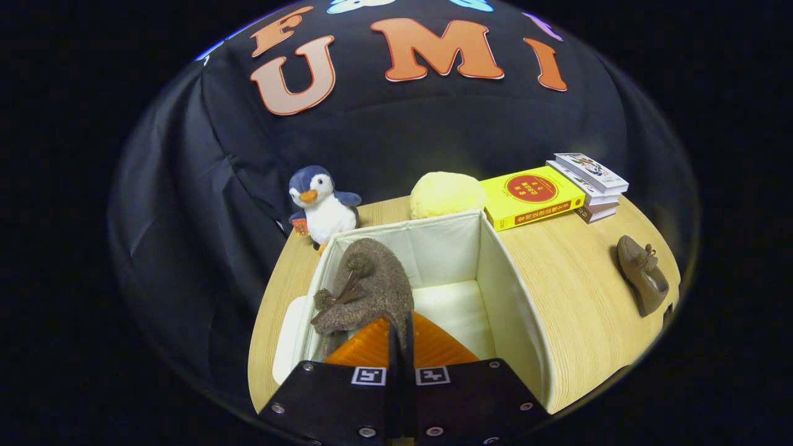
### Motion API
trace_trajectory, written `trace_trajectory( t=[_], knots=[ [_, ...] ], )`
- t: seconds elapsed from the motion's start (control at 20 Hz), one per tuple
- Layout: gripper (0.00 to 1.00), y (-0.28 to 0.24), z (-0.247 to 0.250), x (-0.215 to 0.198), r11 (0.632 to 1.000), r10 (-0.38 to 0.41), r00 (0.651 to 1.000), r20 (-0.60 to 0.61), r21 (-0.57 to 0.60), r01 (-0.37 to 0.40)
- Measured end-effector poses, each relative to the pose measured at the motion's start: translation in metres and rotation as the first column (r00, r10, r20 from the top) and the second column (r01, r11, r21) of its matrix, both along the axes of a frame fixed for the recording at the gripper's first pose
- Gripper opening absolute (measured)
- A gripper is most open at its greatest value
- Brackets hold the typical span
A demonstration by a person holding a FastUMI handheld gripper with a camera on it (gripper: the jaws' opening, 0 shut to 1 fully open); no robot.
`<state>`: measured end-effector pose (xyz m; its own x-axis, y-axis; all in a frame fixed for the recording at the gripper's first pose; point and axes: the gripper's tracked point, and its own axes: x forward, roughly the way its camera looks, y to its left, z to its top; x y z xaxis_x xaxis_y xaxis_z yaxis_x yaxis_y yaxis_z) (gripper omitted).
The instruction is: Open the storage box then place both shoes into the box .Put the left shoe in first, then the right shoe, with the right side of both shoes facing outward in a uniform manner.
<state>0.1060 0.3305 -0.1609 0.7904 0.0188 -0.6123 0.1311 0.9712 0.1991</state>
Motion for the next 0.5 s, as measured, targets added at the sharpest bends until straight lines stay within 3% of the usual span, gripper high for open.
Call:
trace_trajectory(
  t=[0.1, 0.25, 0.35, 0.4, 0.5],
  knots=[
    [0.03, 0.005, -0.006, -0.001, 1.000, 0.001, 1.000, -0.015, -0.003, -0.002],
    [0.13, 0.012, -0.016, -0.008, 1.000, 0.021, 0.998, -0.060, 0.019, -0.020],
    [0.27, 0.009, -0.008, -0.008, 1.000, 0.025, 0.999, -0.043, 0.000, -0.025],
    [0.45, 0.007, -0.006, -0.009, 1.000, 0.027, 0.999, -0.028, -0.006, -0.027],
    [0.60, 0.005, 0.000, -0.011, 0.999, 0.039, 0.999, -0.018, 0.000, -0.039]
  ],
)
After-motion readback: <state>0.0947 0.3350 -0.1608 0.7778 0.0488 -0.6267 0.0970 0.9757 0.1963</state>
